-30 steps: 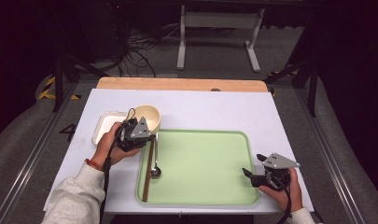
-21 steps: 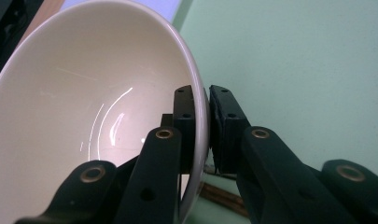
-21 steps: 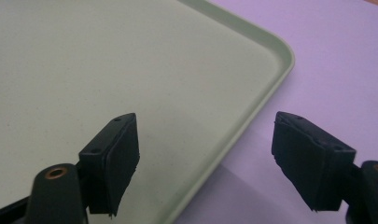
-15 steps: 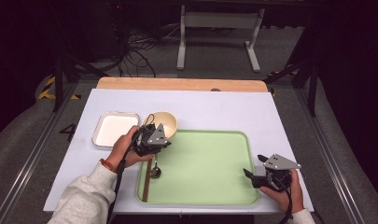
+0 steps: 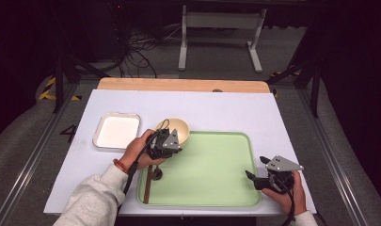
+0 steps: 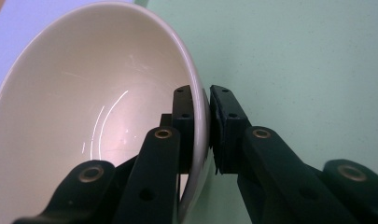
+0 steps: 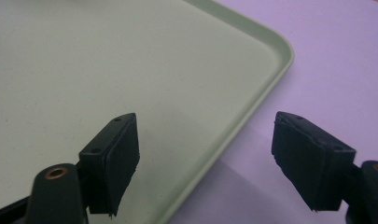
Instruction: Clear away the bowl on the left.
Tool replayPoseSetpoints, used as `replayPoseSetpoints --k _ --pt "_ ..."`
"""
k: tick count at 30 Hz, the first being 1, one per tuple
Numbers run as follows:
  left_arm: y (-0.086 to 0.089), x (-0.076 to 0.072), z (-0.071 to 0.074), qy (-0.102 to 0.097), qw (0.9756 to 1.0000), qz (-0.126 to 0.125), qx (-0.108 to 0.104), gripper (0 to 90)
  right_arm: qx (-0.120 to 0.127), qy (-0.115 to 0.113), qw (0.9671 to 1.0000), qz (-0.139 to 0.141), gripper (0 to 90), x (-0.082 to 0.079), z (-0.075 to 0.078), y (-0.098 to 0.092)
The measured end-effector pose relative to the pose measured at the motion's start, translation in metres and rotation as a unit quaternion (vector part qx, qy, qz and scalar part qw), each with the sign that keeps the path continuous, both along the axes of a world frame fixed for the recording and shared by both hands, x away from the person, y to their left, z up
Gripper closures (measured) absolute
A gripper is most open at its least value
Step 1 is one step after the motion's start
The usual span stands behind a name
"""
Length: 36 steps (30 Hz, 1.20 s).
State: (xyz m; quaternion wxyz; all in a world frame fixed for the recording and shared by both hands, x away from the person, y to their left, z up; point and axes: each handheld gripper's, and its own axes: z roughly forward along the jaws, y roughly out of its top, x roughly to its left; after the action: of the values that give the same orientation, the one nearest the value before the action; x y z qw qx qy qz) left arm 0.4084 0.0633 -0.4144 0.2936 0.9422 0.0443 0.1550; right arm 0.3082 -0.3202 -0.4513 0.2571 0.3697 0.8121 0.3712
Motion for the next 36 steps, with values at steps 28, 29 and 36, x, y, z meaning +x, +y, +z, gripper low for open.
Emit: replayPoseSetpoints --k 28,29,36 --pt "0.01 0.004 -0.012 0.007 0.9998 0.014 -0.008 73.4 -0.003 0.001 1.0 0.005 23.2 0.0 0.0 0.001" --pt "0.01 0.004 -0.012 0.009 0.9998 0.016 -0.01 72.5 -0.002 0.002 1.0 0.005 23.2 0.0 0.0 0.001" --pt "0.016 0.003 -0.009 0.008 0.9995 0.02 -0.025 66.9 -0.002 0.002 1.0 0.006 23.2 0.0 0.0 0.001"
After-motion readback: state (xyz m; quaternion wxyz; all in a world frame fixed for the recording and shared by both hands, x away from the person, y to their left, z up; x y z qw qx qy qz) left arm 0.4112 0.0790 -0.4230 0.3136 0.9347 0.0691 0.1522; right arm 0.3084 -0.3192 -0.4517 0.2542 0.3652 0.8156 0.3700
